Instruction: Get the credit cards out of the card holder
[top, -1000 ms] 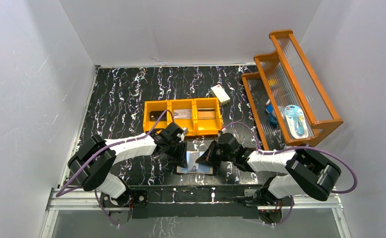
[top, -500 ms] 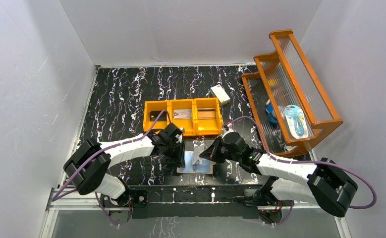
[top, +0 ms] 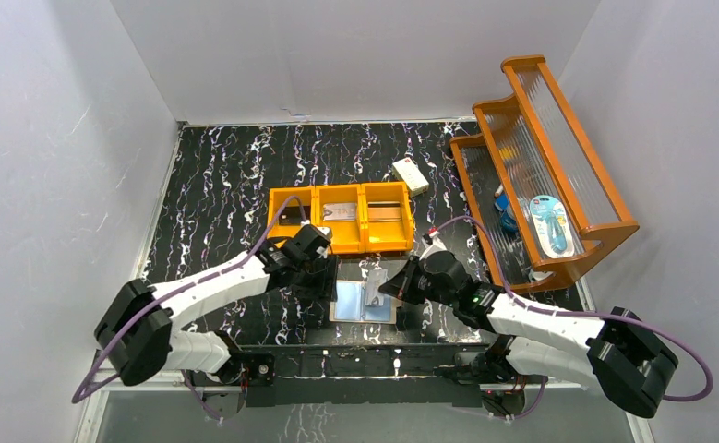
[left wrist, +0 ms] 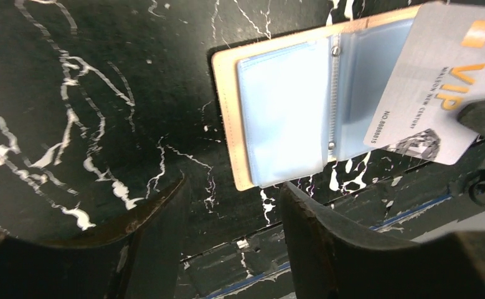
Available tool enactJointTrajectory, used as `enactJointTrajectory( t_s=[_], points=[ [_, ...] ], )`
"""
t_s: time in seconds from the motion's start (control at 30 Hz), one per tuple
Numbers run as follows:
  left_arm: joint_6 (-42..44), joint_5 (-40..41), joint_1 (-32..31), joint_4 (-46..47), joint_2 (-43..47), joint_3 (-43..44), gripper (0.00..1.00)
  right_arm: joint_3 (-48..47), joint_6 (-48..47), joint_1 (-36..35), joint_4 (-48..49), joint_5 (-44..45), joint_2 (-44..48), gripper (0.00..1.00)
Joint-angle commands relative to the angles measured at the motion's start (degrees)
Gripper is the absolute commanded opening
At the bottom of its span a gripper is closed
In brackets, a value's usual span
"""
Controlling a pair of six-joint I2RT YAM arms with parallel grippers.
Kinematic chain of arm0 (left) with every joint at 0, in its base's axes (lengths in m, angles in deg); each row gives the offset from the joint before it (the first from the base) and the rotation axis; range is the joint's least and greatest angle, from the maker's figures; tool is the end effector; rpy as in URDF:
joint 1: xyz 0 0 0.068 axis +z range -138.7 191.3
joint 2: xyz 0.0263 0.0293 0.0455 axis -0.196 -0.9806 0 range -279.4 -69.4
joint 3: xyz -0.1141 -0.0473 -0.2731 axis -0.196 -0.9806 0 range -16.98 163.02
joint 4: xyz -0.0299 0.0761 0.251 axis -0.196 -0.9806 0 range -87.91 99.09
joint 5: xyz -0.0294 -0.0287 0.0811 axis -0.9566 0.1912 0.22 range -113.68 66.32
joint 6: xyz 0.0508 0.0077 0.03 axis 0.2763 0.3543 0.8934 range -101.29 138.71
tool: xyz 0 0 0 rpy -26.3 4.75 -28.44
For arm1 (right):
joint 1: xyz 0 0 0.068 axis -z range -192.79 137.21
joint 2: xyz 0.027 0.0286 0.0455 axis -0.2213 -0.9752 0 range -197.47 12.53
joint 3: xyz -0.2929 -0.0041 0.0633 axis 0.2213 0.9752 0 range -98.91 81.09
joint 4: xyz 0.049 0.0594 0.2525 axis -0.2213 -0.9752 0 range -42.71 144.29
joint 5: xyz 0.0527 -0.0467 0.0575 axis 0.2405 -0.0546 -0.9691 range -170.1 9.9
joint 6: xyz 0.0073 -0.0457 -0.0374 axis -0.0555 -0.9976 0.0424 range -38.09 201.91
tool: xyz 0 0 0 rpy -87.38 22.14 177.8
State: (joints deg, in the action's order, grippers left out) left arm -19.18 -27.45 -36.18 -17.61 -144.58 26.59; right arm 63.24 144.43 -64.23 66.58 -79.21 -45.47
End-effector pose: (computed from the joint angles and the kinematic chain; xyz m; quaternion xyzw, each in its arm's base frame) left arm 0.1665 -0.1858 0.2168 0.0894 0.9574 -0.2083 0.1791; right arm 0.1237 0.1539 0.1921 0.0866 0.8521 0.4291 0.2868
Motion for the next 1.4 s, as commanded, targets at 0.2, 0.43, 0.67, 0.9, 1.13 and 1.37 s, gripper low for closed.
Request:
enactJointTrajectory(
  t_s=[0.2,0.43,0.67,0.9,1.13,1.37],
  points=[
    [3.62,15.1,5.57,-11.89,14.01,3.48,0.82,-1.07,-8.93,0.02,7.15,-2.14,1.61,0.0],
    [5.32,23.94,16.86,-15.28,22.33,4.66,0.98,-9.5,-23.03,-0.07,-0.77,-1.8,2.24,0.0],
    [7.99,33.63,17.53,-12.46,27.27,3.59,0.98,-17.56,-37.77,-0.6,-5.84,-0.81,-0.62,0.0],
    [11.62,32.62,21.97,-6.83,25.13,2.3,0.98,-27.76,-52.78,-1.61,-10.49,1.24,-6.22,0.0],
    [11.54,23.14,34.22,-6.71,22.55,2.15,0.98,-36.29,-63.23,-2.53,-14.74,5.75,-13.82,0.0],
    [9.85,26.35,34.51,-8.32,22.04,2.73,0.98,-45.07,-72.91,-4.02,-16.72,11.81,-22.5,0.0]
  ],
)
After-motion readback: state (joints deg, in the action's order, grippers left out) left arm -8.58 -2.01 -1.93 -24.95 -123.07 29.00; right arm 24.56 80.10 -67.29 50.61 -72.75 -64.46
